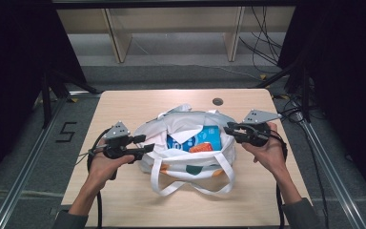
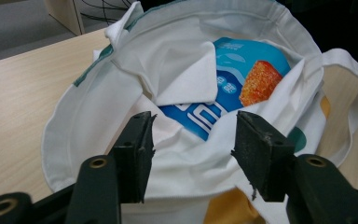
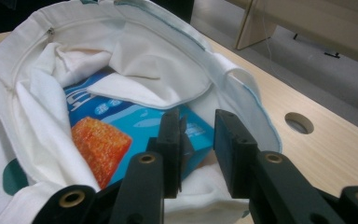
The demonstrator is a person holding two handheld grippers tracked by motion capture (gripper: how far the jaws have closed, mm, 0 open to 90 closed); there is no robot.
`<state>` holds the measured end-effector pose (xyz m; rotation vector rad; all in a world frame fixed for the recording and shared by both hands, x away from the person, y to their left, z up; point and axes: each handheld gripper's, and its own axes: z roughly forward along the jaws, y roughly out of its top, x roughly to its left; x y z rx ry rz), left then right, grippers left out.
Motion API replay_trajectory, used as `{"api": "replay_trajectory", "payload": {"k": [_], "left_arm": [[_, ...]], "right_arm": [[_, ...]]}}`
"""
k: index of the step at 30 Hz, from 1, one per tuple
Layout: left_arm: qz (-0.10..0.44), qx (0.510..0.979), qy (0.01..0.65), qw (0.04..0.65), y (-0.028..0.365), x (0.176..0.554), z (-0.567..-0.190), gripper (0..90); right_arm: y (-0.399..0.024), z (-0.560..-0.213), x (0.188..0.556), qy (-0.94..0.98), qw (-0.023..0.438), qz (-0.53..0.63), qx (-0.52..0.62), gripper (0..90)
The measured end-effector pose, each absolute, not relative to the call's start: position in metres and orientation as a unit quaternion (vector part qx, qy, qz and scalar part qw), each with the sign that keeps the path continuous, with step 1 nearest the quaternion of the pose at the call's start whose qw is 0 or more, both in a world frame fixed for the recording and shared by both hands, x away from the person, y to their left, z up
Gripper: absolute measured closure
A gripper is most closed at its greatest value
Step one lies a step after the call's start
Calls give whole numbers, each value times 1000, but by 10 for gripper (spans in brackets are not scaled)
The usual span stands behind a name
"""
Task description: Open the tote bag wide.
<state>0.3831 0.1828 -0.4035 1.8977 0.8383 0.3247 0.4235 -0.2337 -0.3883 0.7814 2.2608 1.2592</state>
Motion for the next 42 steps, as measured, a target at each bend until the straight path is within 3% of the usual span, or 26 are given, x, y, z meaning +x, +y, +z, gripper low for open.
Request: {"api": "replay_trajectory", "payload": {"k": [9, 21, 42], "left_arm": [[129, 788, 345, 493, 187, 371, -408, 405], [125, 790, 346, 490, 187, 359, -409, 332], [125, 797, 337, 485, 187, 334, -418, 279]], "right_arm": [[-236, -391, 412, 810, 213, 461, 293, 572], [-240, -395, 401, 808, 205, 459, 308, 447], [-250, -401, 379, 805, 211, 457, 314, 354]]}}
